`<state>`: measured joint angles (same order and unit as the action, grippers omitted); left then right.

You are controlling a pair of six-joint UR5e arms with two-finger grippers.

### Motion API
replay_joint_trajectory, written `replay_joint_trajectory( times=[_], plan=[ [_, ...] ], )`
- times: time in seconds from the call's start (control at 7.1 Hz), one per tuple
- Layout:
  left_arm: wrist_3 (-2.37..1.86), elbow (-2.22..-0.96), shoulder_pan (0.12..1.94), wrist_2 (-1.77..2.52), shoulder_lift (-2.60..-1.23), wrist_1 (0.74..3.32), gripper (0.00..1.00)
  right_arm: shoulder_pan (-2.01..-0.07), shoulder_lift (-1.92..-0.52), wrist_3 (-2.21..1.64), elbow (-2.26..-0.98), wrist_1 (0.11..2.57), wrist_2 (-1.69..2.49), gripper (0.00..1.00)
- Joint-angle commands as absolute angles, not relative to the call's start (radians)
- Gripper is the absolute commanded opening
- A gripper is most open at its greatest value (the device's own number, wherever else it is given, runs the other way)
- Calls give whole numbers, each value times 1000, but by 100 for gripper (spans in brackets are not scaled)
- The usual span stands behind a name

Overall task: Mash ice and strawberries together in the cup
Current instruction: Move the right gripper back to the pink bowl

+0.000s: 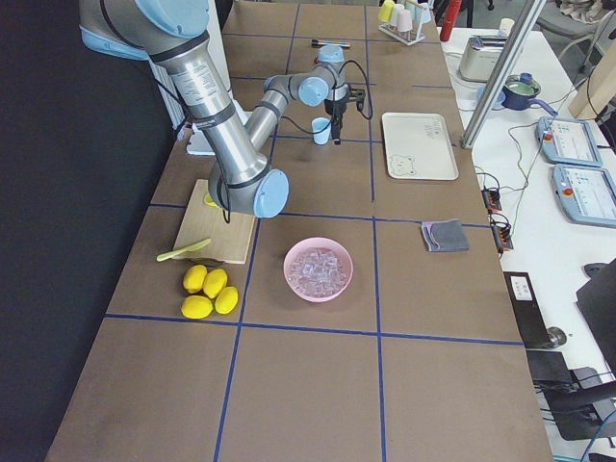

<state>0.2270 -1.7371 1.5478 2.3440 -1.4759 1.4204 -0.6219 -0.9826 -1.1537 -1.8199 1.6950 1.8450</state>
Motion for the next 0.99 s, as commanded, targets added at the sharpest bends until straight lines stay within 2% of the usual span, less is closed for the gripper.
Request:
replay_joint_trajectory(
  times=[0.0,0.42,0.7,0.84],
  plan=[
    [230,-1733,1546,2344,-1474,1419,100,-823,-1214,-872,-1963,1694,2016,100],
    [232,-1733,1546,2345,-1474,1419,100,-1070,-1492,-448,-2023,1689,2161,100],
    [232,-1733,1546,2349,-1474,1419,100,-1135,-1700,-338,-2004,1482,2226,100],
    [232,-1733,1546,2349,-1474,1419,100,-1135,-1768,-342,-1946,1315,2226,100]
  ],
)
